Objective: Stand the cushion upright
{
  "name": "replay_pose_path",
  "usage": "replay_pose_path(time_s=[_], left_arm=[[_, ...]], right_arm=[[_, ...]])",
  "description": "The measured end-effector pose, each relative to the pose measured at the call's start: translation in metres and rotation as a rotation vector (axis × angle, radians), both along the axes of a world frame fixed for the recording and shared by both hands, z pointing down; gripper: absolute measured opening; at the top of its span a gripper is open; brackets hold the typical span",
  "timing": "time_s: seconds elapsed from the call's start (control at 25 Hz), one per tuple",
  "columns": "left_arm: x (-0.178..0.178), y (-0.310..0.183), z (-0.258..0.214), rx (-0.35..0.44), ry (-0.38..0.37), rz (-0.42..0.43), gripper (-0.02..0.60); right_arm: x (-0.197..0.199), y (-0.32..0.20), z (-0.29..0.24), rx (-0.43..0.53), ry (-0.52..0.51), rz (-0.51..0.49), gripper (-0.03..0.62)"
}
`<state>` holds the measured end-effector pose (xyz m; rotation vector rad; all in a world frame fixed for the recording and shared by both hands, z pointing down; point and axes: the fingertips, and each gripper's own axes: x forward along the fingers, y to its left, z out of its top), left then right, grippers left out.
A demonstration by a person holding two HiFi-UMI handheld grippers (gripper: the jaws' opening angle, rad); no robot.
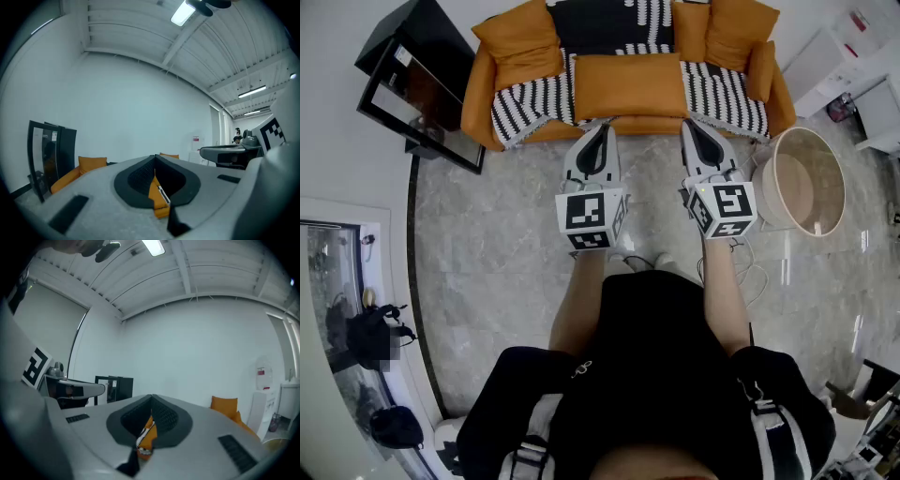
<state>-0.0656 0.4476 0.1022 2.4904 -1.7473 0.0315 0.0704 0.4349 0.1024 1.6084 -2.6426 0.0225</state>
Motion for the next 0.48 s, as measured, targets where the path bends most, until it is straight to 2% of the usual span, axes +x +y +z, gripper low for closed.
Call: replay_pose_path(time_s=[0.48], left_arm=[[-0.013, 0.001, 0.014, -0.019, 0.016, 0.021, 0.009]], right_arm=[[0.007, 0.002, 0.012, -0.022, -0.076, 0.064, 0.011]])
